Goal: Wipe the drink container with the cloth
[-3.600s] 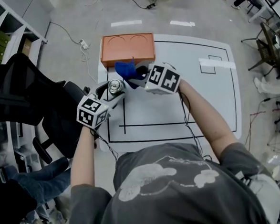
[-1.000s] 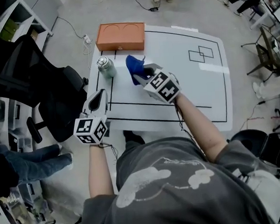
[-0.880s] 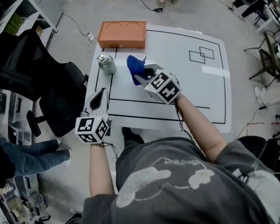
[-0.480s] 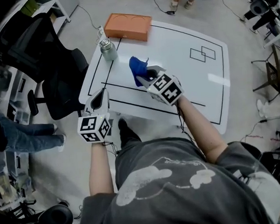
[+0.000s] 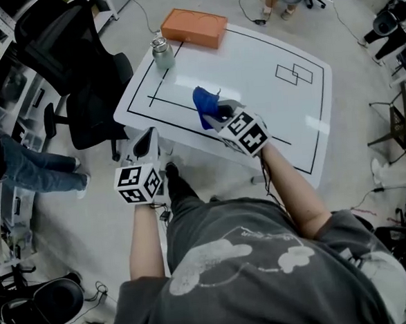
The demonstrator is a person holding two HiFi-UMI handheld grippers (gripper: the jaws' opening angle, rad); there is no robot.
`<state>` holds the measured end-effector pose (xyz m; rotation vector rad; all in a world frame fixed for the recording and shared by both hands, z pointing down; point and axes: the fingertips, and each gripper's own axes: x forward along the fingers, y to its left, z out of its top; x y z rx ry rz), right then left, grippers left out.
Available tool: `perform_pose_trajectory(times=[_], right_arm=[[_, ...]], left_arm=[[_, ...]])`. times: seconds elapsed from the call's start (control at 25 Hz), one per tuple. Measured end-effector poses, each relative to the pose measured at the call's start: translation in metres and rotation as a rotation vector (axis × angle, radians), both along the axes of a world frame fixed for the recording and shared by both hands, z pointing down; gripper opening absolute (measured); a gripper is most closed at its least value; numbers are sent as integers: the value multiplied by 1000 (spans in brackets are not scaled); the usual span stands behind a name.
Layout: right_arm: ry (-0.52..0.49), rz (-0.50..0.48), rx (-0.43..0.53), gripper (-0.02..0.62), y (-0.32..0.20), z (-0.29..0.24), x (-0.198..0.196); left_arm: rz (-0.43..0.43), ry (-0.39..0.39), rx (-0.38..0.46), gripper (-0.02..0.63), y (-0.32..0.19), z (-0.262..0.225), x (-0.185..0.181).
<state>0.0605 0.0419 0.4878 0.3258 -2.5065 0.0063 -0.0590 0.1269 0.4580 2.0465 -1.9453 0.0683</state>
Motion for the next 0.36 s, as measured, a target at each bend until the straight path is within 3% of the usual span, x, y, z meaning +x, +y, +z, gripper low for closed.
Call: perform_pose_trajectory(times=[0.36], right_arm=[[-10,-40,-16,43,36,5,19]], left_arm=[[-68,1,-10,3,45,2,19]])
